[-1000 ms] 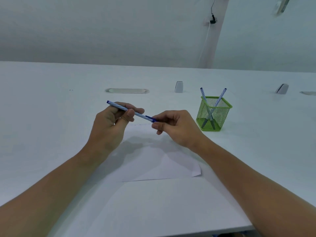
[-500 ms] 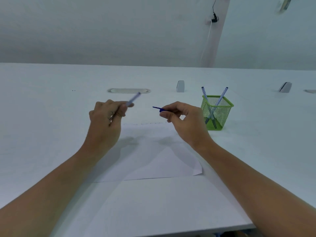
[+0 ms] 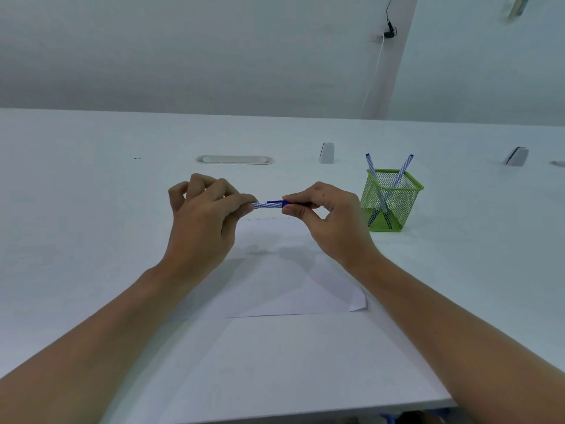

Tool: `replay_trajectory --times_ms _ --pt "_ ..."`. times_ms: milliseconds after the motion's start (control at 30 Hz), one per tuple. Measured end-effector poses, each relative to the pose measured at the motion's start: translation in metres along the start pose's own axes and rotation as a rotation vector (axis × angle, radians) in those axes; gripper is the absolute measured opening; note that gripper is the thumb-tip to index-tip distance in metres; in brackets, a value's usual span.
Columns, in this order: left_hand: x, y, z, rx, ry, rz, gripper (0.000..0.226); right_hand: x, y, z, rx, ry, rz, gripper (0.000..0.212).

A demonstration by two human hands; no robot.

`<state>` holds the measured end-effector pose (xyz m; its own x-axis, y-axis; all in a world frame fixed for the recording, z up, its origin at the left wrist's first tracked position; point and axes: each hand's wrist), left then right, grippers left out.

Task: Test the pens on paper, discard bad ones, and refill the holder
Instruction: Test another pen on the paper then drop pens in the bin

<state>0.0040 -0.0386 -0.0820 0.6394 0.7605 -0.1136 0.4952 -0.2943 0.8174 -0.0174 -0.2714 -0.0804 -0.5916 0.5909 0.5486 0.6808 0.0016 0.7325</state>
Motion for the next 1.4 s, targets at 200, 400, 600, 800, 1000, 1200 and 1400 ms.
replay_trajectory --times_ms 200,400,600,800,1000,1200,1400 --pt "0.001 -0.002 0.000 -0.017 -0.028 0.005 0.021 0.001 -0.002 0.000 0.023 0.036 0.002 0.018" --pt "0.003 -0.003 0.001 -0.047 -0.069 0.002 0.018 0.002 -0.002 -0.001 0.048 0.118 0.028 0.019" --pt "0.006 -0.002 -0.002 -0.049 -0.056 0.071 0.016 -0.001 0.000 -0.004 0.126 0.185 0.076 0.017" --pt "0.005 -0.002 -0.002 -0.056 -0.024 0.096 0.012 -0.003 -0.002 -0.003 0.136 0.182 0.076 0.016" --pt "0.003 -0.002 -0.002 -0.069 -0.117 0.029 0.016 0.006 0.000 -0.003 0.131 0.382 0.203 0.010" --pt "0.004 -0.002 -0.003 -0.072 -0.134 0.028 0.016 0.010 0.001 -0.002 0.148 0.512 0.284 0.009" --pt "-0.012 0.000 -0.002 -0.016 -0.198 0.087 0.018 0.022 -0.003 0.005 0.255 0.539 0.316 0.017"
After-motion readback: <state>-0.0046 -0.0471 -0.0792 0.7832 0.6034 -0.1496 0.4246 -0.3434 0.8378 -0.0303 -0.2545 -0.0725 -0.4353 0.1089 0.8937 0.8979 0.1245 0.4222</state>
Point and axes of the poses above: each hand's wrist, its own y-axis towards the middle knuckle, its own z-axis out of the palm, x = y × z, and after that the axes turned 2 degrees about z, right-handed
